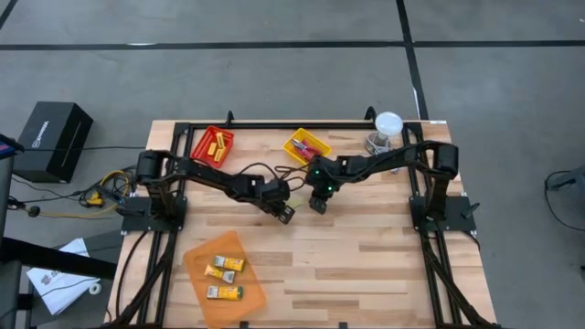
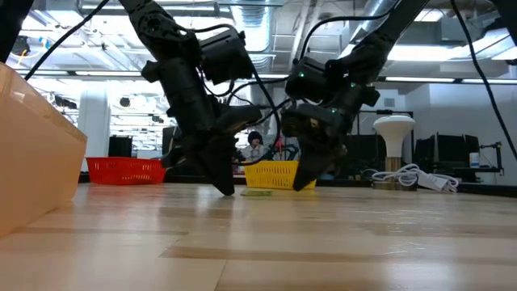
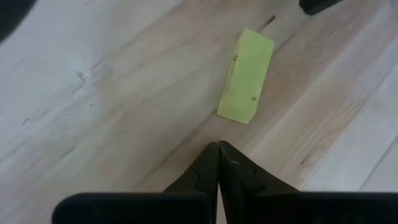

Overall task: Pick & Place School Supplies
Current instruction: Put the light green eraser into the red bin

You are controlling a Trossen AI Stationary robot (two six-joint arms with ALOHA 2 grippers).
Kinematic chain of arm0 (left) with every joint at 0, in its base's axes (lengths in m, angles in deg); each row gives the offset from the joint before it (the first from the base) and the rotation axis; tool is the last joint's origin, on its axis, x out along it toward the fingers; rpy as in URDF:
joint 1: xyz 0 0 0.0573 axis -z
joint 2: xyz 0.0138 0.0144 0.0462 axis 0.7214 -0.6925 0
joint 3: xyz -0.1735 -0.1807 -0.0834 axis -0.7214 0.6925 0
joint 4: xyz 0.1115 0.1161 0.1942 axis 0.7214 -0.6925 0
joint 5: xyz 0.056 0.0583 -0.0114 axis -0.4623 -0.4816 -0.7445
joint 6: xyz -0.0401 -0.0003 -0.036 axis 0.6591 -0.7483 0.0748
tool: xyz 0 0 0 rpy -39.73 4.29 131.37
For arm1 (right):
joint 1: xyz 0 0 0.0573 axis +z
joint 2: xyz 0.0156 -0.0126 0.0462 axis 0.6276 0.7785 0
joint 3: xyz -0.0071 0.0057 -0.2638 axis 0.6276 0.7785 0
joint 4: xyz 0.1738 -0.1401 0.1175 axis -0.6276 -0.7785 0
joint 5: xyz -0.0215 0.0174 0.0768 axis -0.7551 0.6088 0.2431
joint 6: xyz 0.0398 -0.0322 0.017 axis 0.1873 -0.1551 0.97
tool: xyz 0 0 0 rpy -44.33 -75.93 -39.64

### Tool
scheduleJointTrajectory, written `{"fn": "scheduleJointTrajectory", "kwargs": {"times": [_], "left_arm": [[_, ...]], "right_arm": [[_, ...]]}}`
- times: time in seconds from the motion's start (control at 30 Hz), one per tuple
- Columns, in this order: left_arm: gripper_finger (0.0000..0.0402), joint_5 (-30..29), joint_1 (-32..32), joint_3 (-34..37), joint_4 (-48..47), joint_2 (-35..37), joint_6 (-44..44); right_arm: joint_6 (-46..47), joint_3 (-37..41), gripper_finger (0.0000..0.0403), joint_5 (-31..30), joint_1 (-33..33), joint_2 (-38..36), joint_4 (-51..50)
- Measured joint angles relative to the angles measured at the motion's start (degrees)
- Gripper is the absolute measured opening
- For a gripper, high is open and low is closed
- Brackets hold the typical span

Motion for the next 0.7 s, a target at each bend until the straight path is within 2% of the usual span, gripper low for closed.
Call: {"fn": "scheduleJointTrajectory", "kwargs": {"times": [0.2,0.7], "left_arm": [[0.0000,1.16,-1.07,2.56,5.48,-0.05,0.80],[0.0000,-0.45,-1.62,2.79,10.53,-0.53,0.47]], "right_arm": [[2.36,-0.01,0.0000,-0.66,-0.63,0.00,4.04],[3.97,-2.19,0.0000,-1.05,0.44,0.00,4.73]]}}
